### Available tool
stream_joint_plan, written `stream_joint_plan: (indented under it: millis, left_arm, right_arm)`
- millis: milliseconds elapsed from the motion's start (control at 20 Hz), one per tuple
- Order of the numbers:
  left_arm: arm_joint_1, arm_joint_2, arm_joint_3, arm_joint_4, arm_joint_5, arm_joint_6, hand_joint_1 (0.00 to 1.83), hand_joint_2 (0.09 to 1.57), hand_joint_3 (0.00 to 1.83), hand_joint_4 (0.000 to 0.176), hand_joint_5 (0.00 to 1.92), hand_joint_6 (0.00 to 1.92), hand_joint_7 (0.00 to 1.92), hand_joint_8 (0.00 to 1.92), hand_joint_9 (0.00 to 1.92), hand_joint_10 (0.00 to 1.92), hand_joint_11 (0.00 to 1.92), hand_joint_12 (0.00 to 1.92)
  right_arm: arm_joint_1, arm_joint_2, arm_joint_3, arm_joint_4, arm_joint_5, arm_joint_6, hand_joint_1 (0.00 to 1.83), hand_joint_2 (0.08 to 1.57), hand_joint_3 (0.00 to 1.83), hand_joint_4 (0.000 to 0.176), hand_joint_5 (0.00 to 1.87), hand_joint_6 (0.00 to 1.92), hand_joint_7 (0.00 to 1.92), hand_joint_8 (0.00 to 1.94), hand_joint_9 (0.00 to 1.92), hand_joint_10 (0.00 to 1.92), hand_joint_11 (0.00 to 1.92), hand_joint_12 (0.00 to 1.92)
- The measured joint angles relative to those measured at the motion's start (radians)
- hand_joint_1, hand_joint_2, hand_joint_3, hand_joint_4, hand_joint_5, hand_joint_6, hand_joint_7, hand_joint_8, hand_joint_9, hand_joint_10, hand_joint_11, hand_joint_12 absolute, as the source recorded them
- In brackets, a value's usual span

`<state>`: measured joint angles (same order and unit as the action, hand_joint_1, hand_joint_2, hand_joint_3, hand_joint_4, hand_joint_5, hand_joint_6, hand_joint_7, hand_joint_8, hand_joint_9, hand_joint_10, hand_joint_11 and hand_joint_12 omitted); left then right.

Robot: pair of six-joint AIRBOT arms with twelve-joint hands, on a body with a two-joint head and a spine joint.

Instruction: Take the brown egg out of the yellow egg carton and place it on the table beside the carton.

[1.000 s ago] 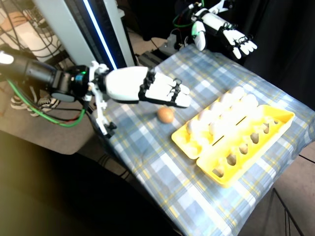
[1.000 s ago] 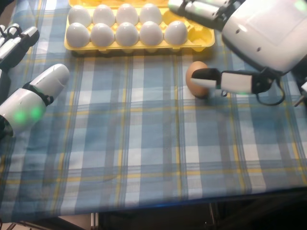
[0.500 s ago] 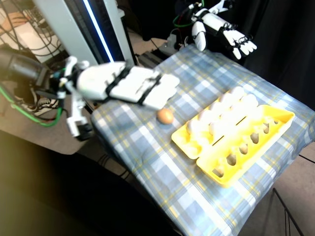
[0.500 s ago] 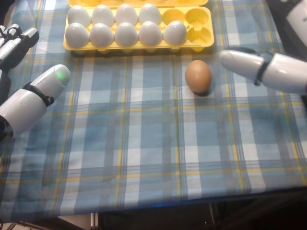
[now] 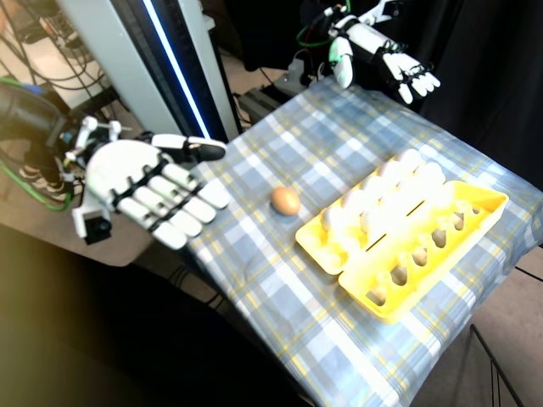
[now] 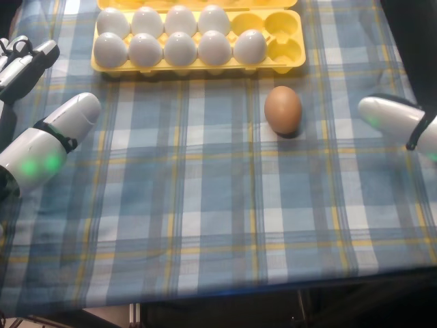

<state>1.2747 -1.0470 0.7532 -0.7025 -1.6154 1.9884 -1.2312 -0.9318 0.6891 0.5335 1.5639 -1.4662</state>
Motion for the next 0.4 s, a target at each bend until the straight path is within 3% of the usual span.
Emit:
stream_joint_plan:
  millis: [100,250,400]
  left_arm:
    - [0.000,-0.010,0.000,-0.007,0.000,-0.001,0.00,1.12,0.00,0.041,0.32,0.00,0.16,0.00,0.05,0.00,0.00,0.00]
    - [0.001,-0.011,0.000,-0.001,0.003,-0.003,0.00,1.12,0.00,0.023,0.33,0.00,0.16,0.00,0.06,0.01,0.00,0.00]
    - [0.001,-0.011,0.000,-0.002,0.002,-0.013,0.00,1.11,0.00,0.037,0.32,0.00,0.17,0.01,0.07,0.01,0.00,0.00]
  right_arm:
    - [-0.002,-0.006,-0.002,-0.003,-0.007,0.000,0.00,0.94,0.00,0.000,0.00,0.00,0.00,0.00,0.00,0.00,0.00,0.00]
    - [-0.002,-0.006,-0.002,0.005,-0.001,0.000,0.00,0.93,0.00,0.000,0.00,0.00,0.00,0.00,0.00,0.00,0.00,0.00]
    - [-0.002,-0.008,-0.002,0.009,0.002,0.005,0.00,0.93,0.00,0.000,0.00,0.00,0.00,0.00,0.00,0.00,0.00,0.00]
